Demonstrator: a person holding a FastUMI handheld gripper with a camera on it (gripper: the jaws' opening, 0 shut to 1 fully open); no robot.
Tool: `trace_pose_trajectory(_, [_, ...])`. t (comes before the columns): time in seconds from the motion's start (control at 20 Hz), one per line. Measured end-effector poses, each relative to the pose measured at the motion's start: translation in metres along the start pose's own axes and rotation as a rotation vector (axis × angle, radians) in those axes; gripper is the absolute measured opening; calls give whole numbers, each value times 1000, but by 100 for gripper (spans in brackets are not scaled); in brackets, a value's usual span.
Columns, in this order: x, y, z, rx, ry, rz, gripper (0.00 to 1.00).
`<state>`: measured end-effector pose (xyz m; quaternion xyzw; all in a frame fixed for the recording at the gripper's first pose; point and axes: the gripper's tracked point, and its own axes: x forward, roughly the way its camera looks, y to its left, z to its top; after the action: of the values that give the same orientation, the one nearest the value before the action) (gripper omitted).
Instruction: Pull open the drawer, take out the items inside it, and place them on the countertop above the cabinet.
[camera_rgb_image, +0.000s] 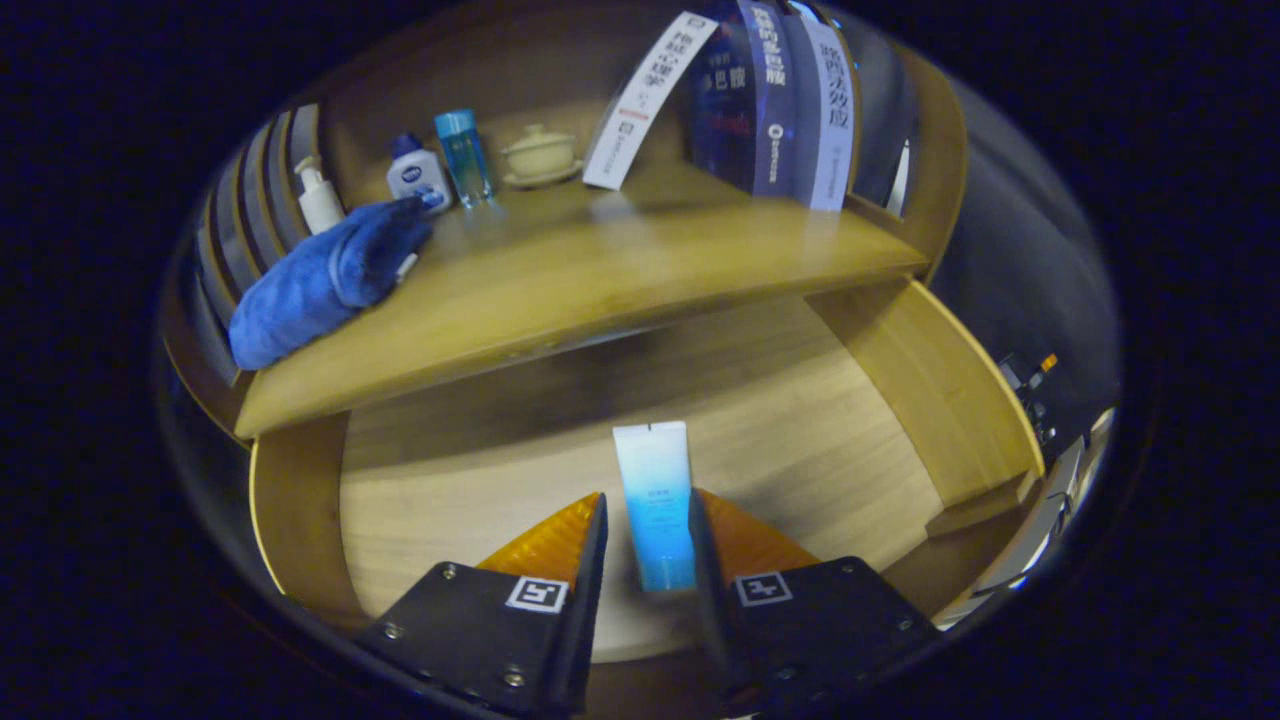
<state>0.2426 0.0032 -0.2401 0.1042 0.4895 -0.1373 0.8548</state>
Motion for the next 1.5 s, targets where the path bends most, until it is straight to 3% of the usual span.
trace_pose_trajectory(0.1, [8,-11,-17,-8,93,-45,46])
trace_pose_trajectory(0.4, [15,-7,-28,42,167,2,47])
trace_pose_trajectory(0.9, [14,-7,-25,116,172,48,47])
trace_pose_trajectory(1.05, [15,-7,-25,107,170,35,47])
trace_pose_trajectory(1.2, [14,-13,-28,67,165,-6,55])
trace_pose_trajectory(1.5, [16,-14,-29,60,223,-30,55])
